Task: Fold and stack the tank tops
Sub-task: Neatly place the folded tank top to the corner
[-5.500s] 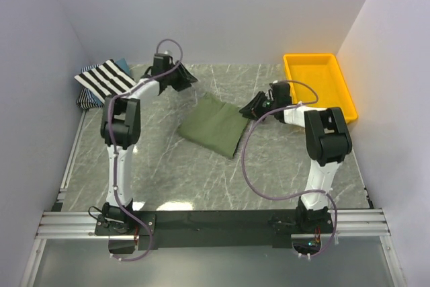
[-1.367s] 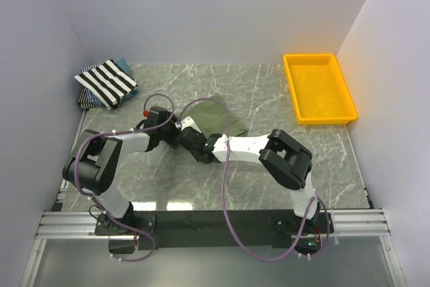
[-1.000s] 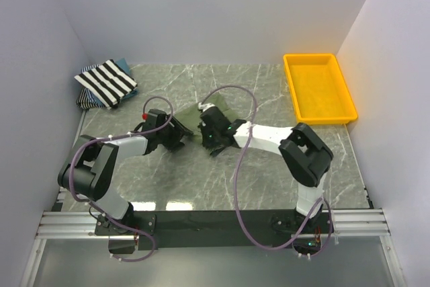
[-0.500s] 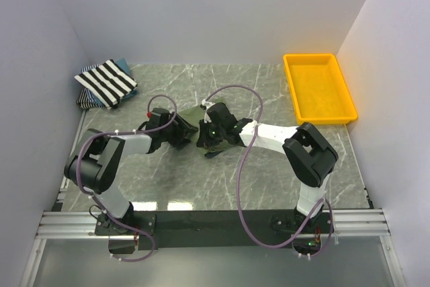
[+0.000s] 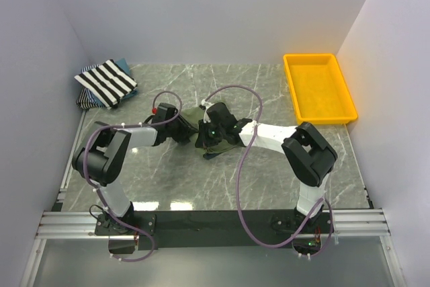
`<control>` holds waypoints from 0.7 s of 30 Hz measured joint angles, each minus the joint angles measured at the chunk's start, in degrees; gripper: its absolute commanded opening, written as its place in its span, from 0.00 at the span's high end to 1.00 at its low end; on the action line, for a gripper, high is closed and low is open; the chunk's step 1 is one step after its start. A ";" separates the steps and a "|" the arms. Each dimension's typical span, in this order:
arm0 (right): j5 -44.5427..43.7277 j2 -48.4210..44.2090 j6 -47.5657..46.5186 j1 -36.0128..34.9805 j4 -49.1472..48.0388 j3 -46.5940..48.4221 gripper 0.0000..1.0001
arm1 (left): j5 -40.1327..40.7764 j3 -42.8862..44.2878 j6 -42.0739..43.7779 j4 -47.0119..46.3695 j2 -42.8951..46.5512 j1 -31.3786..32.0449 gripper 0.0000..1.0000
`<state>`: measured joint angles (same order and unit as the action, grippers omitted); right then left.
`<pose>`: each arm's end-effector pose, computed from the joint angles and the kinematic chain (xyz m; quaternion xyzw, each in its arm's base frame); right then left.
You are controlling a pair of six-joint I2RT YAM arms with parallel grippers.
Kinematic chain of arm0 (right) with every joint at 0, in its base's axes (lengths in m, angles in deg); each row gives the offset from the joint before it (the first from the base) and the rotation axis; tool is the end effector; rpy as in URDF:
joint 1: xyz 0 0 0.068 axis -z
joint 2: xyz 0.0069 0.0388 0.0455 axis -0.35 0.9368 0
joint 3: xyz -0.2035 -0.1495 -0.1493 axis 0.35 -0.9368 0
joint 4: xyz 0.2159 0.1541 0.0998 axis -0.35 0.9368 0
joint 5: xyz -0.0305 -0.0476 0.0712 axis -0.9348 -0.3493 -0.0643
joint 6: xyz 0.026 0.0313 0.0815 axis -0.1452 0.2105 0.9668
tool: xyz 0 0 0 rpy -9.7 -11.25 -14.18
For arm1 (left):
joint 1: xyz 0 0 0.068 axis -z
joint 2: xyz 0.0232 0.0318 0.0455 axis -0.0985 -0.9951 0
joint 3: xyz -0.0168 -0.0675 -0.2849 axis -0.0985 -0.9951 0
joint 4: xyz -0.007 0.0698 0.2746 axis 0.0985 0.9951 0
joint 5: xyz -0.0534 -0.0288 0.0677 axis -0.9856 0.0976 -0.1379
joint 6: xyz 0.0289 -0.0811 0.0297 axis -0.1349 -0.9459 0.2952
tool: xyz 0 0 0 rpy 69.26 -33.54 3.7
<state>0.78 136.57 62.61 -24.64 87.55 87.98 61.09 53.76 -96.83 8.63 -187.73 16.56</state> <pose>0.3030 0.3345 0.1598 -0.1918 0.8882 0.3337 0.2508 0.3502 -0.1607 0.1055 -0.3349 0.8557 -0.3404 0.1993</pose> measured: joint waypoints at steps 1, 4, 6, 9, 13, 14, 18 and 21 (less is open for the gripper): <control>0.07 0.11 0.02 0.00 -0.02 0.00 1.00 | 0.20 0.48 0.26 0.72 -0.31 0.02 0.67; 0.07 0.31 0.04 0.00 0.00 0.02 0.77 | 1.09 2.91 2.60 4.22 -1.84 0.15 0.88; -0.24 0.33 0.31 -0.02 0.02 0.02 0.61 | 1.90 6.03 4.81 7.39 -2.91 0.31 0.99; 0.04 0.11 0.02 -0.42 0.04 0.04 0.54 | 5.22 11.93 9.70 11.63 -5.46 0.33 1.00; -0.59 -1.62 0.02 -1.07 1.40 0.04 0.53 | 10.99 21.42 17.92 18.21 -9.92 -0.33 0.99; -0.92 -2.60 0.07 -1.20 1.92 0.04 0.53 | 12.72 24.35 20.39 20.06 -11.15 -0.61 0.99; -3.08 -8.13 0.48 -1.33 3.98 0.04 0.53 | 17.68 38.01 29.75 27.54 -17.38 -3.06 0.99; -4.57 -12.41 0.66 -1.22 4.83 0.04 0.52 | 21.11 49.22 36.13 32.68 -22.53 -6.14 1.00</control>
<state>-3.79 124.16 63.26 -25.86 92.38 88.02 82.20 102.99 -60.70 41.31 -210.26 10.42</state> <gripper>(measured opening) 0.473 0.065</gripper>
